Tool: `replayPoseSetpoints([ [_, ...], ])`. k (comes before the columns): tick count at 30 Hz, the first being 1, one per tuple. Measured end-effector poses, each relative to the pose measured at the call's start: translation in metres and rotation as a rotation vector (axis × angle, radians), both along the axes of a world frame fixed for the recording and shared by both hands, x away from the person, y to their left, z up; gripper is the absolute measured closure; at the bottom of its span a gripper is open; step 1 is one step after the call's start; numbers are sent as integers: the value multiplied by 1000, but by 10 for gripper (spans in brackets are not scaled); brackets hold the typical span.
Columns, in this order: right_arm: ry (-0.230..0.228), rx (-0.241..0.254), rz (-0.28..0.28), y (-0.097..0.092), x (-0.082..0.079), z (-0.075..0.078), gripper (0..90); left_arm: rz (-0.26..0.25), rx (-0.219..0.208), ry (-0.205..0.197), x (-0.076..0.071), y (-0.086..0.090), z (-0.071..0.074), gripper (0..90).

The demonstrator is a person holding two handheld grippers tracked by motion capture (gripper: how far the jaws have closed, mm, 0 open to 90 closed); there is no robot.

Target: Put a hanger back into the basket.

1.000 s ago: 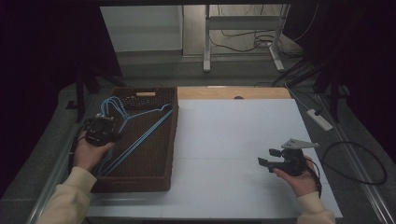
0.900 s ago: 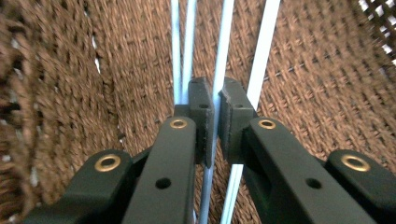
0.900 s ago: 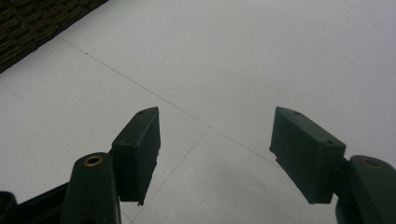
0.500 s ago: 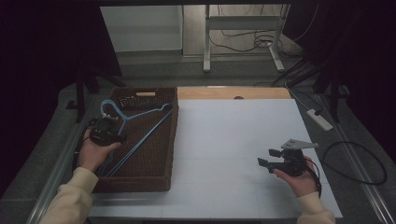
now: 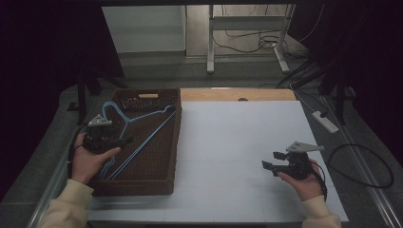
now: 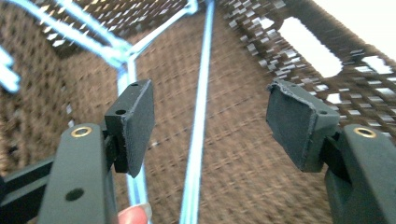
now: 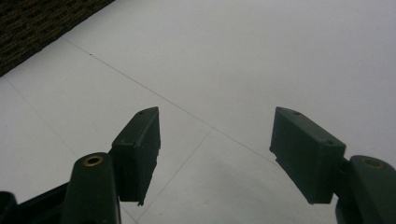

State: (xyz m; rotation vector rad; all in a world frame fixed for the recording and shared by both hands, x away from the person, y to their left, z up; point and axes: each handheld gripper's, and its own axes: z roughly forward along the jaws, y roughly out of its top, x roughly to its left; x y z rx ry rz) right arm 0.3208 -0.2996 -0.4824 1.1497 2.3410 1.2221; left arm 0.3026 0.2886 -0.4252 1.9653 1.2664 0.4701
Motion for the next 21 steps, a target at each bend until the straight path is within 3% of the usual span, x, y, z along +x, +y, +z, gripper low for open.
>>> replayPoseSetpoints([
  [2,-3,2,1,0,0,0,333,-29,-23,-39,-10,-5,5,326],
  [7,-7,5,3,-1,0,1,331,-78,-63,-88,-28,-13,10,319],
  [16,-26,12,20,0,-2,3,327,-155,-120,-131,-50,-32,9,319],
  [21,-35,17,23,0,-2,3,325,-180,-127,-141,-56,-41,6,319],
])
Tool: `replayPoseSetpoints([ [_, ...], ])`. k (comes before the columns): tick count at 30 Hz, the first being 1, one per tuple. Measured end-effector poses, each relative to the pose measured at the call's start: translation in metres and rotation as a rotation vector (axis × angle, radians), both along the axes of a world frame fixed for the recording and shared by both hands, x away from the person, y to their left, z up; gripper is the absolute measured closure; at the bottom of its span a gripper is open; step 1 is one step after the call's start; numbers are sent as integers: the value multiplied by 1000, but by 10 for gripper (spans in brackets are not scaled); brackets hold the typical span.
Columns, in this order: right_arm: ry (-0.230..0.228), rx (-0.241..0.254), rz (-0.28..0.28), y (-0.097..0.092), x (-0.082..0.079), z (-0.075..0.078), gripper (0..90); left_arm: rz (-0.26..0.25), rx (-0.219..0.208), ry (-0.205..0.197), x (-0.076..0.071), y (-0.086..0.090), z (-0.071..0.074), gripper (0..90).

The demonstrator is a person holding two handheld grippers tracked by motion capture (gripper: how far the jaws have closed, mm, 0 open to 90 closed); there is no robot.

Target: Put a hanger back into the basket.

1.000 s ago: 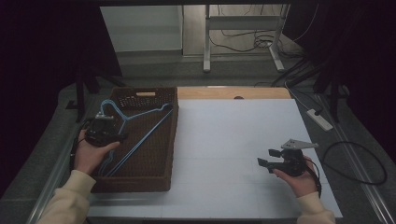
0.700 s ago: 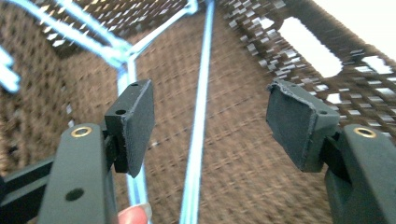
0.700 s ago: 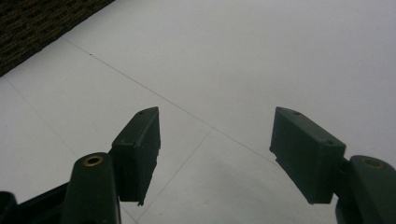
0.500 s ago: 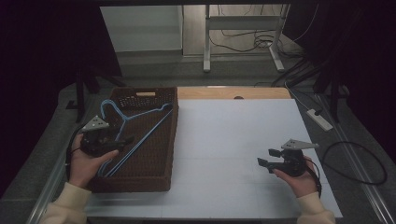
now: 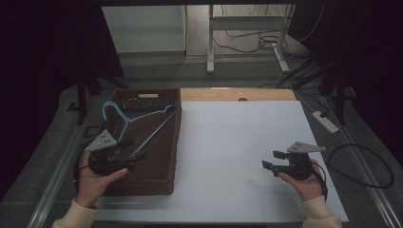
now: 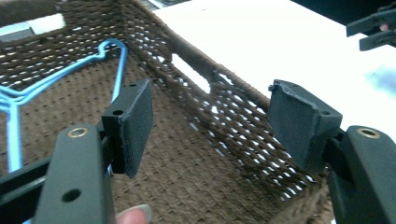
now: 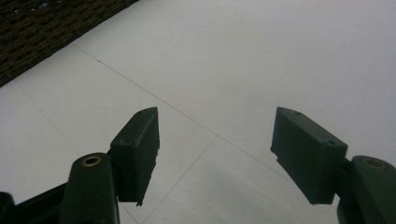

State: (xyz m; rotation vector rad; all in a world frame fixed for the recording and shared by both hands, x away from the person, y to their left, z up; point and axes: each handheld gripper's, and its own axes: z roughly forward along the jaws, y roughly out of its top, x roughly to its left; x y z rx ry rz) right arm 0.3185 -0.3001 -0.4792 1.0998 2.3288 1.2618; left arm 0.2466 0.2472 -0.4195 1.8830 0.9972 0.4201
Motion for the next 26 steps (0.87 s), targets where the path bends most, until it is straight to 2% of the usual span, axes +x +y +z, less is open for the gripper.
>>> replayPoseSetpoints([
  [4,-12,4,7,0,-2,1,321,-24,-5,3,-6,-11,-9,320],
  [11,-43,12,13,-1,-5,4,315,-38,-1,27,-6,-21,-21,321],
  [26,-76,5,23,1,-10,4,282,-37,-2,34,-4,-26,-24,320],
])
